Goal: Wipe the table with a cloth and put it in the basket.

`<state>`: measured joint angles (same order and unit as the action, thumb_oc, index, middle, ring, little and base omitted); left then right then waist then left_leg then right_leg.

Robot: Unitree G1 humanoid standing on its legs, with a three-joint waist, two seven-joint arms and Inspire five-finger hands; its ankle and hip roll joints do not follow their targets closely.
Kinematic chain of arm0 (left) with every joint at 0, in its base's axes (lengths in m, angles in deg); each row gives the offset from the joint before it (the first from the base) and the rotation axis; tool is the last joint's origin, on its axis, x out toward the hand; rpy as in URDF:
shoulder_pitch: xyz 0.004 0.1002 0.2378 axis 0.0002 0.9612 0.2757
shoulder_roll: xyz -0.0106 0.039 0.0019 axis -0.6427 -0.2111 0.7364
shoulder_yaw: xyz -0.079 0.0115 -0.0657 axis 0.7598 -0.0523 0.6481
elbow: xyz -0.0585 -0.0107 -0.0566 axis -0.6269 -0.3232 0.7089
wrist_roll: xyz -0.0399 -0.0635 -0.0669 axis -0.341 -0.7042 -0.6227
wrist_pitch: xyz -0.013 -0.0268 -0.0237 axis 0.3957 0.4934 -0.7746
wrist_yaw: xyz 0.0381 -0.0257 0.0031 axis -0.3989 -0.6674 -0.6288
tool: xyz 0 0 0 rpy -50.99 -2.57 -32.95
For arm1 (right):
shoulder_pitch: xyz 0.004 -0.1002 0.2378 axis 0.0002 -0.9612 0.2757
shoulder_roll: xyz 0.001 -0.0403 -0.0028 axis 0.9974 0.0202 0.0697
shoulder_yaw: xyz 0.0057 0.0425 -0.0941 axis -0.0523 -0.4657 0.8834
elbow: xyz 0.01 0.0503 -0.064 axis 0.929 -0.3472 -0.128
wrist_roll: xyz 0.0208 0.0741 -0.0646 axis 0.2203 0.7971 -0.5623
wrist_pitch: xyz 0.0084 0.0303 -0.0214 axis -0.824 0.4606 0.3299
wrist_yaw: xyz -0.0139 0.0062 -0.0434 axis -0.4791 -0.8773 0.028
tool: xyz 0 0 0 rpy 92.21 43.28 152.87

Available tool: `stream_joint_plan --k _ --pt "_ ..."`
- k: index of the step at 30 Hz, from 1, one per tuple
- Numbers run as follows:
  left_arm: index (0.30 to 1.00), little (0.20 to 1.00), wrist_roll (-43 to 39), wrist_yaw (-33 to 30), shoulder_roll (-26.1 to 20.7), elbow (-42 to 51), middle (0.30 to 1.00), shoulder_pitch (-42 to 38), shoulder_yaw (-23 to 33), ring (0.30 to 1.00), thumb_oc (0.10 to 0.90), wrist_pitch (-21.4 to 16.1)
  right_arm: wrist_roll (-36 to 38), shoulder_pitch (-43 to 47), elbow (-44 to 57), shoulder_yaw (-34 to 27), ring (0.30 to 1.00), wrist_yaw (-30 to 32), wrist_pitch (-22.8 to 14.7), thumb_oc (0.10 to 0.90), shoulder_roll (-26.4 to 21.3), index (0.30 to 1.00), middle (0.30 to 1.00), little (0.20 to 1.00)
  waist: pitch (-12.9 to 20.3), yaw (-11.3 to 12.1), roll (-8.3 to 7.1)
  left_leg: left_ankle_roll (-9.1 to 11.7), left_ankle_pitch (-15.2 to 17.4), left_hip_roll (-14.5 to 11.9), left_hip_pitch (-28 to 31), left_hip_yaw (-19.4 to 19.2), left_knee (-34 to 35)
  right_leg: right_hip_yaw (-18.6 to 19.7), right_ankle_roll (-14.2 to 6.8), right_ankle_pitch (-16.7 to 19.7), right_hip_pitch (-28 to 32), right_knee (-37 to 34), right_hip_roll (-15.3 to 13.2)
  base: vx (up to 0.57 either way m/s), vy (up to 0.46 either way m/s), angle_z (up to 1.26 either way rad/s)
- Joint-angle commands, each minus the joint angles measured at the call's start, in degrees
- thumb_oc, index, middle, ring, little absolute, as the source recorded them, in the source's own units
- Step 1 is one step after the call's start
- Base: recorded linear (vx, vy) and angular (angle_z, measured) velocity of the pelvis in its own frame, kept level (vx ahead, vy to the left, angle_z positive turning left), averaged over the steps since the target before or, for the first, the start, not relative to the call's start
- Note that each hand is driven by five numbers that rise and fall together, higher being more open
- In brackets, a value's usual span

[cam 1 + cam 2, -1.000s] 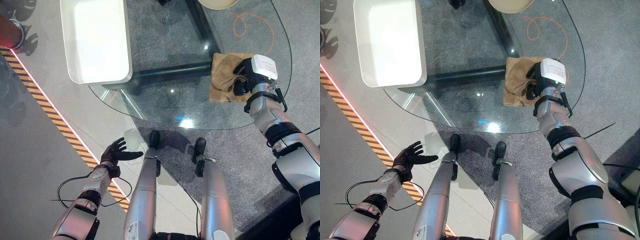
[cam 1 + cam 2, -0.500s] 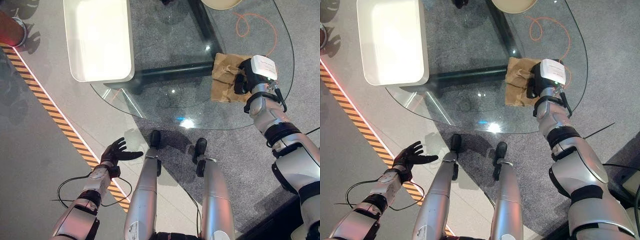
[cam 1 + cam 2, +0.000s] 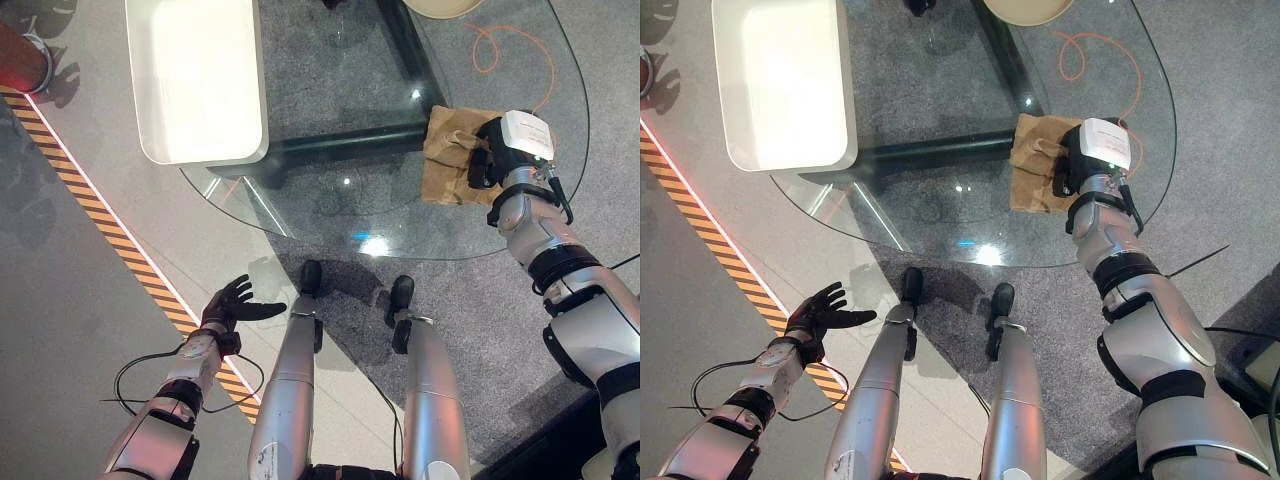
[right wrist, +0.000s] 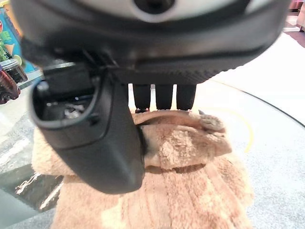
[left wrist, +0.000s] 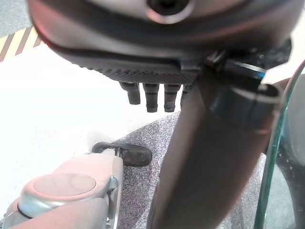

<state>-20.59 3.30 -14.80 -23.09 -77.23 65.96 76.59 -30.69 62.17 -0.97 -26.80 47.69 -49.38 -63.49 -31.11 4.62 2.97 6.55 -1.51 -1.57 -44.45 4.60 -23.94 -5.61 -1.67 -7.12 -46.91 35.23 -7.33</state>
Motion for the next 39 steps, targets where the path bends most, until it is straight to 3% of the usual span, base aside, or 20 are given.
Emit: stream_joint_plan --k 1,9,16,39 --pt "0.9 0.9 -1.3 -0.9 -0.2 0.2 0.9 0.5 0.2 0.9 0.8 -1.2 -0.4 3.8 1.1 2.2 0.3 1.9 -0.5 0.1 -3.3 0.3 0.3 0.2 1.3 -0.1 2.26 -5.6 2.9 3.6 0.8 -4.6 -2.0 -4.1 1.2 1.6 0.2 -1.9 3.2 0.0 0.0 0.0" --pt "0.9 0.9 -1.2 -1.2 0.3 0.0 0.9 0.5 0.1 0.9 0.8 -1.5 3.6 3.9 2.0 1.5 0.3 1.6 -1.7 0.1 -2.3 0.3 0.3 0.2 1.3 -0.2 2.28 -5.5 2.8 3.6 0.7 -4.7 -1.7 -4.0 1.2 1.7 0.1 -2.3 3.3 0.0 0.0 0.0" --pt "0.9 0.9 -1.0 -1.4 0.8 0.8 0.9 0.7 0.0 0.9 0.8 -1.5 2.8 4.5 4.6 2.1 0.3 0.9 -3.6 0.1 -0.8 0.3 0.3 0.2 1.3 0.0 2.52 -5.5 2.6 3.8 0.9 -4.7 -1.5 -4.1 1.2 1.8 0.2 -2.5 3.2 0.0 0.0 0.0" --pt "0.9 0.9 0.6 -2.6 3.2 2.3 0.9 2.9 0.2 0.9 0.8 -3.0 -1.2 7.1 19.8 7.7 0.3 -1.8 -2.9 0.1 3.7 0.3 0.3 0.2 1.3 1.4 2.53 -5.0 2.3 3.6 1.4 -5.8 -0.6 -6.2 1.3 1.6 0.8 -3.0 1.8 0.0 0.0 0.0"
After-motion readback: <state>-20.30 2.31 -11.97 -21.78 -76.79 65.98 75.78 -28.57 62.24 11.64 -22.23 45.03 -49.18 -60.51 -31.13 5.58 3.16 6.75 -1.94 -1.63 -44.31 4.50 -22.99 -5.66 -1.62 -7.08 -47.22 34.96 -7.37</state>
